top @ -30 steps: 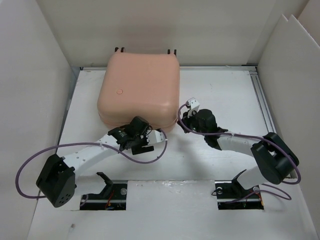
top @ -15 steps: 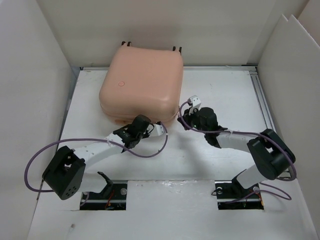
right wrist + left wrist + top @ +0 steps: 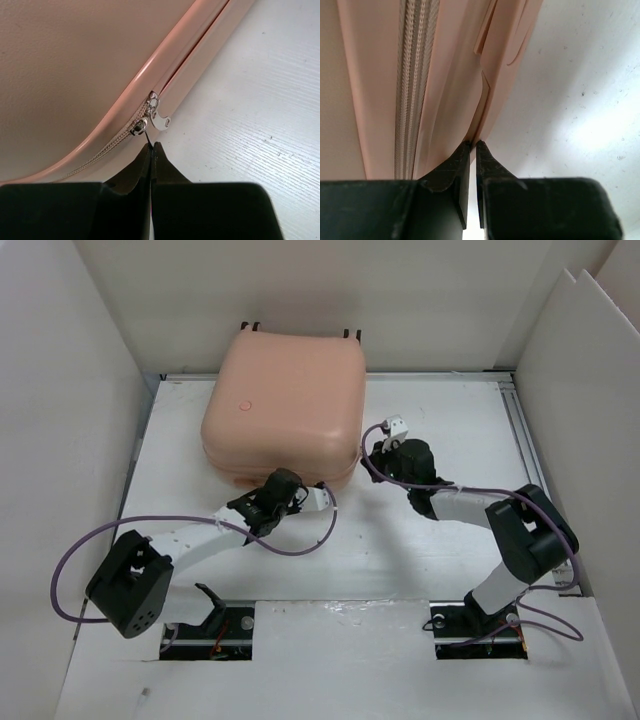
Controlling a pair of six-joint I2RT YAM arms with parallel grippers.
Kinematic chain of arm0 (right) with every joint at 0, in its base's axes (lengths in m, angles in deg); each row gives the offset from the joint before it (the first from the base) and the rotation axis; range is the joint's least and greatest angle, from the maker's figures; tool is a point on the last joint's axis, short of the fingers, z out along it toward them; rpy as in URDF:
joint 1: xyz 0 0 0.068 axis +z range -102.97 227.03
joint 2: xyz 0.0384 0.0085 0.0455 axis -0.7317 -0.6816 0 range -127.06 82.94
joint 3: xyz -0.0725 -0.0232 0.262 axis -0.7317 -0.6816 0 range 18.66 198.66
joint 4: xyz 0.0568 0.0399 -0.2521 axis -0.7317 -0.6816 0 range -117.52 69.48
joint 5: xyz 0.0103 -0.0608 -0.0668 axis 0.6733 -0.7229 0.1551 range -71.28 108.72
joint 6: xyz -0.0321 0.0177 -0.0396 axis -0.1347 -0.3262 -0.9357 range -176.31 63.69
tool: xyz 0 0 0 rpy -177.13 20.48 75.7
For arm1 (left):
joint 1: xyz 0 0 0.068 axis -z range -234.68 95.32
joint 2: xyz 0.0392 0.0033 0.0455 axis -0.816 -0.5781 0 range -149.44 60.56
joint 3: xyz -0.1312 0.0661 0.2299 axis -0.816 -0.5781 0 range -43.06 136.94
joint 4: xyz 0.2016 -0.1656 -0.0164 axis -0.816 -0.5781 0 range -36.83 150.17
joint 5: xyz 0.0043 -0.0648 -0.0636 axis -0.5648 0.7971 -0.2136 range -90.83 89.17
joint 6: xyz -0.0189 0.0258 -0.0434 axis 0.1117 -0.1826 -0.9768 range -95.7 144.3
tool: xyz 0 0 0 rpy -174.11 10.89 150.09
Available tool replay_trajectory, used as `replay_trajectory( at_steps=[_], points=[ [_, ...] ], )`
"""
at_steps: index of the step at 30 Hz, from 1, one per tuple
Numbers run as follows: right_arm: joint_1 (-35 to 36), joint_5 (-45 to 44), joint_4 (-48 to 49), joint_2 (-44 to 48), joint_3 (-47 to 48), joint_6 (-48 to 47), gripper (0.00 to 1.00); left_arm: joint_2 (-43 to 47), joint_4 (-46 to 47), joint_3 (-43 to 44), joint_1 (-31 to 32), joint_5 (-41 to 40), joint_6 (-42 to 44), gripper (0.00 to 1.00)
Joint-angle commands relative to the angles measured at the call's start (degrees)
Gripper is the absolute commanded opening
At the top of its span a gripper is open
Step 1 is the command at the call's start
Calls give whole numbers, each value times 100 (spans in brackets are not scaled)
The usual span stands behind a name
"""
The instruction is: Pack the luggage
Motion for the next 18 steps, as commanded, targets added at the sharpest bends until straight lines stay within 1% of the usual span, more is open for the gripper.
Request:
replay_trajectory(
  at_steps=[1, 3, 6, 8, 9, 10, 11, 12, 14, 15, 16, 17, 18],
  points=[
    [-166, -784, 175, 178, 280, -35, 0, -520, -923, -491, -26, 1094, -275, 0],
    [-166, -706, 175, 178, 332, -35, 0, -520, -923, -491, -26, 1094, -275, 0],
    [-166, -355, 175, 38, 386, -106, 0, -520, -1010, -360, -26, 1094, -328, 0],
    [-166, -30, 96, 38, 334, -106, 0, -520, -1106, -132, -26, 1094, -582, 0],
    [-227, 41, 9, 90, 333, -106, 11, -520, -1325, -9, -26, 1094, -678, 6],
    [-297, 42, -97, 230, 272, -158, 27, -468, -1466, 123, -26, 1146, -784, 14],
    [-298, 42, -254, 327, 211, -211, 41, -468, -1616, 446, -26, 1242, -898, 34],
    [-376, -37, -604, 441, 210, -281, 52, -346, -1774, 641, -26, 1304, -1169, 42],
    [-456, -212, -992, 792, 210, -518, 58, -222, -2248, 1036, -26, 1575, -1408, 51],
    [-561, -335, -1412, 898, 210, -614, 60, -91, -2398, 1465, -26, 1664, -1505, 55],
    [-727, -336, -1634, 1004, 314, -694, 64, -37, -2652, 1678, -26, 1752, -1601, 64],
    [-833, -336, -1862, 1161, 489, -808, 66, -37, -2802, 1924, -26, 1927, -1820, 68],
    [-947, -275, -2038, 1241, 578, -878, 66, -37, -2969, 2474, -26, 2042, -1926, 70]
  ],
)
